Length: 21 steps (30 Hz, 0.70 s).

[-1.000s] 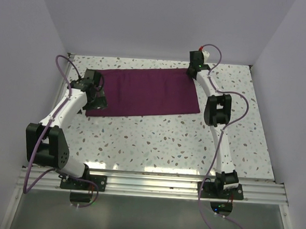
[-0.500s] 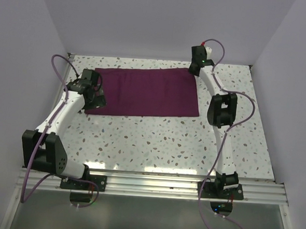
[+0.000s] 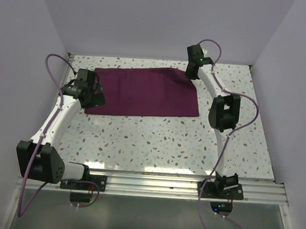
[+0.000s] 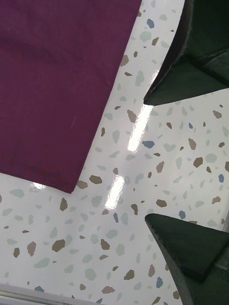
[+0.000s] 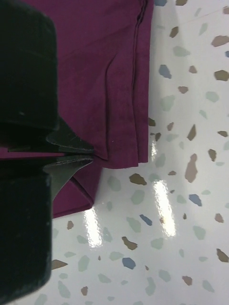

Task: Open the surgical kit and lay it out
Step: Open the surgical kit at the center of the board.

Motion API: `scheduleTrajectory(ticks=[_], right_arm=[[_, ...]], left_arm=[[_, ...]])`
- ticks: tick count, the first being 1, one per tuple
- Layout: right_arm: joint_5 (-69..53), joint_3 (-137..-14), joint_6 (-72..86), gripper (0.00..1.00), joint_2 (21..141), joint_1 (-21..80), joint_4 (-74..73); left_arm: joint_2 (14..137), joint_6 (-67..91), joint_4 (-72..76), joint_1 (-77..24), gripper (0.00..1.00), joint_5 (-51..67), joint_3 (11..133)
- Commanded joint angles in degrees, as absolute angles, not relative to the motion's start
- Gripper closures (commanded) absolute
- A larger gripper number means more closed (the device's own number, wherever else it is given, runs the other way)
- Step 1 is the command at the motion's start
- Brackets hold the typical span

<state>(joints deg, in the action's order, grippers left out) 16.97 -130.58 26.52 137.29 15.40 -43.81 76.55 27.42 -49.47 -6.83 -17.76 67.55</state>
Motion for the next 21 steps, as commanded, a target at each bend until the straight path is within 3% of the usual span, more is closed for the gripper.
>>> scheduleTrajectory(ticks=[1, 7, 12, 18, 19, 20, 21], right_arm=[[16.17, -129.11, 25.14, 1.0, 132.18, 17.84, -47.19], [14.24, -131.05, 27.33, 1.0, 134.04, 20.03, -53.0], [13.1, -122.27, 26.72, 1.0, 127.8, 25.03, -50.28], [0.19, -106.19, 26.54, 1.0, 116.38, 30.31, -43.18], [-1.22, -104.43, 26.37, 0.91, 115.32, 31.11, -42.46], [-2.36, -102.24, 26.19, 0.64, 114.18, 32.42, -42.36], [-1.68, -101.43, 26.19, 0.13, 113.82, 32.78, -42.8]], left_arm=[[74.71, 26.28, -46.58, -6.94, 0.0, -16.18, 66.62], [73.74, 25.84, -46.14, -6.94, 0.0, -15.73, 66.8], [72.86, 25.93, -46.06, -7.03, 0.0, -15.82, 66.45], [72.33, 26.19, -45.18, -6.94, 0.0, -15.91, 65.57], [72.42, 26.28, -45.09, -6.94, 0.0, -15.73, 65.39], [72.68, 26.37, -44.83, -6.94, 0.0, -15.56, 65.3], [72.69, 26.45, -44.65, -6.94, 0.0, -15.38, 65.3]])
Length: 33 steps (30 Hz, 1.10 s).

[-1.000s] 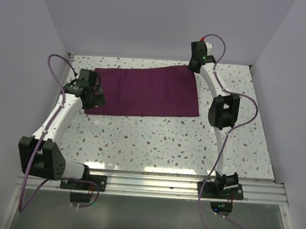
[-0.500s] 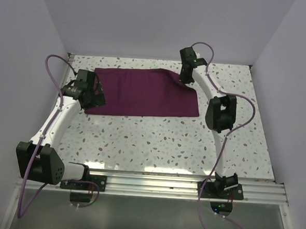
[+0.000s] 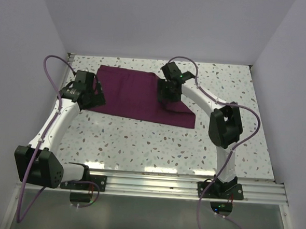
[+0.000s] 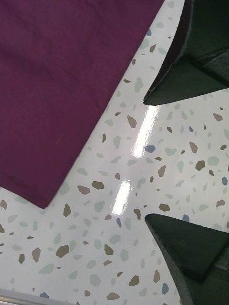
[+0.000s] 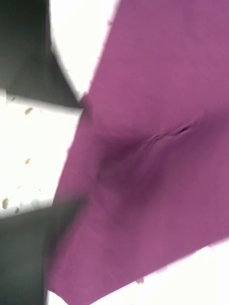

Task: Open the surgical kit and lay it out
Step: Open the surgical kit at the center of the board.

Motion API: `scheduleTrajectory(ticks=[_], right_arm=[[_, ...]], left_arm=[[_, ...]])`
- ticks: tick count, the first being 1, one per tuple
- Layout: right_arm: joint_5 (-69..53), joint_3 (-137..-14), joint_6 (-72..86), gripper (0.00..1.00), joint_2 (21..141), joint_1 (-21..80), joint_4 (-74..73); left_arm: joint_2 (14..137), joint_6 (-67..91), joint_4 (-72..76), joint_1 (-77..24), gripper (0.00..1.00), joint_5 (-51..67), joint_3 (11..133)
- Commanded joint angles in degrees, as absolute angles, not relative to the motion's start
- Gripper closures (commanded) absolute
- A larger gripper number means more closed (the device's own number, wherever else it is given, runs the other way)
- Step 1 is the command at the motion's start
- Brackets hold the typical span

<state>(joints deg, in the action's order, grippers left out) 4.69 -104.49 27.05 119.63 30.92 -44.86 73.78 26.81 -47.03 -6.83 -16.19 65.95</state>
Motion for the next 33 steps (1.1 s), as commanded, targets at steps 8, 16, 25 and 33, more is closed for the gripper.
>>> scheduleTrajectory(ticks=[8, 16, 25, 33], right_arm=[[6.14, -108.97, 22.5, 0.02, 118.47, 33.13, -48.77], [6.33, -119.34, 20.75, 0.12, 126.81, 34.54, -51.06], [9.49, -124.28, 18.72, 0.46, 132.1, 38.49, -55.55], [10.45, -122.34, 18.37, 0.57, 134.55, 39.55, -55.63]], left_arm=[[73.39, 26.54, -43.95, -6.94, 0.0, -14.24, 65.39], [72.6, 26.81, -44.56, -6.94, 0.0, -14.85, 65.04], [71.28, 27.25, -44.82, -6.94, 0.0, -15.12, 62.76], [70.66, 26.63, -44.39, -6.94, 0.0, -15.47, 61.61]])
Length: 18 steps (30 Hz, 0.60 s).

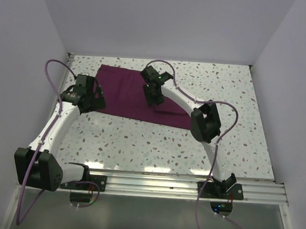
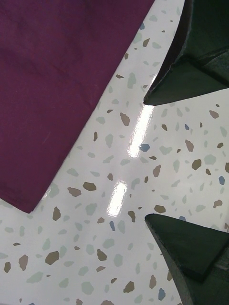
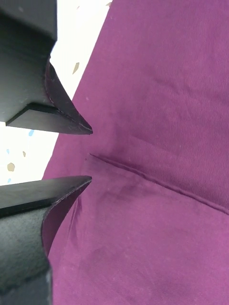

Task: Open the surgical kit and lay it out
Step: Open the surgical kit at the center of the board.

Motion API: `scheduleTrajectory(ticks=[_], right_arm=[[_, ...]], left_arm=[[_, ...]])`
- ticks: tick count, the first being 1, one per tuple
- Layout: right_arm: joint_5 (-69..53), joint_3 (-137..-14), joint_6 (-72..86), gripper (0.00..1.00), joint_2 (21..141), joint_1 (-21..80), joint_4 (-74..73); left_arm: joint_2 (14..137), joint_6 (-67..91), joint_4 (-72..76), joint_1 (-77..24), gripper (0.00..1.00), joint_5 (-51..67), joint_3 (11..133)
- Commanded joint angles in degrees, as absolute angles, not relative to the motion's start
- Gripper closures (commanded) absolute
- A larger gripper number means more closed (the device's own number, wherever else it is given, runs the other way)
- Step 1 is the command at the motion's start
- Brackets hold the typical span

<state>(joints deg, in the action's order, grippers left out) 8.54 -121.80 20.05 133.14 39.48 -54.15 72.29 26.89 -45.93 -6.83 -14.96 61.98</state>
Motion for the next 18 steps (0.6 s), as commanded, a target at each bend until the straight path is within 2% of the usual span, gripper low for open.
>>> scheduleTrajectory(ticks=[1, 10, 13, 18], right_arm=[[10.89, -122.69, 18.2, 0.57, 135.08, 39.99, -55.72], [13.89, -124.01, 18.28, 0.64, 138.43, 40.17, -57.31], [14.06, -124.45, 18.19, 0.68, 138.6, 40.25, -57.57], [14.33, -126.29, 18.28, 0.83, 138.69, 40.17, -58.8]], left_arm=[[70.66, 26.54, -44.3, -6.94, 0.0, -15.47, 61.52], [70.93, 25.49, -43.95, -6.94, 0.0, -16.26, 62.14], [71.36, 25.22, -43.77, -6.94, 0.0, -16.44, 62.05], [71.89, 25.14, -43.33, -6.94, 0.0, -16.08, 62.14]])
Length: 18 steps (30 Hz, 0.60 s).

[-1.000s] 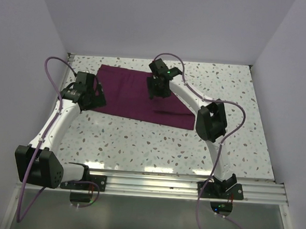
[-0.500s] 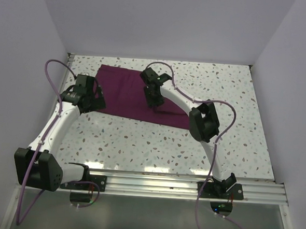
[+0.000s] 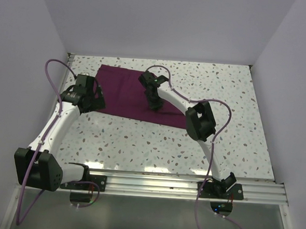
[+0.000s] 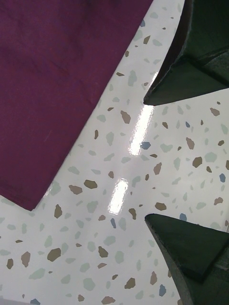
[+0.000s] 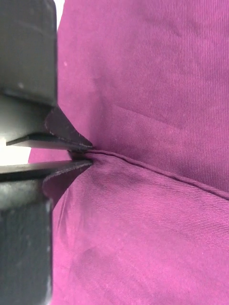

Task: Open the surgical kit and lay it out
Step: Open the surgical kit at the center of the board.

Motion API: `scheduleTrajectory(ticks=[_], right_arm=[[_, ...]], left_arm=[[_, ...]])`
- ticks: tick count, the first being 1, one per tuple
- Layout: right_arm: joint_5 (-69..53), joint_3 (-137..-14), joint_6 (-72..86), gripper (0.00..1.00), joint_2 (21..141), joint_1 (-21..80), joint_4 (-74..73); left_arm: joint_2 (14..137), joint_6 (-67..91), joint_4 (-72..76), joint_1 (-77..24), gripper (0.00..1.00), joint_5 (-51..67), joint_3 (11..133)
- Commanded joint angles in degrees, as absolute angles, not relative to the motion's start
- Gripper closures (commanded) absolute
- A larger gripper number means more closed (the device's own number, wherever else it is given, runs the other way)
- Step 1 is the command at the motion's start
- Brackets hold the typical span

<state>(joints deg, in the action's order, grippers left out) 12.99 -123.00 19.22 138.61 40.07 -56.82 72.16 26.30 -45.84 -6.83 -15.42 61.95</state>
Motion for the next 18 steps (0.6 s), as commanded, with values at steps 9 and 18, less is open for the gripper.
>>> scheduleTrajectory(ticks=[9, 18], right_arm=[[13.45, -129.2, 17.93, 0.95, 136.58, 40.17, -61.7], [13.62, -130.87, 17.05, 0.91, 135.97, 40.08, -63.54]], left_arm=[[72.6, 25.14, -42.89, -6.94, 0.0, -15.82, 62.31], [72.86, 25.31, -43.07, -6.94, 0.0, -15.56, 62.75]])
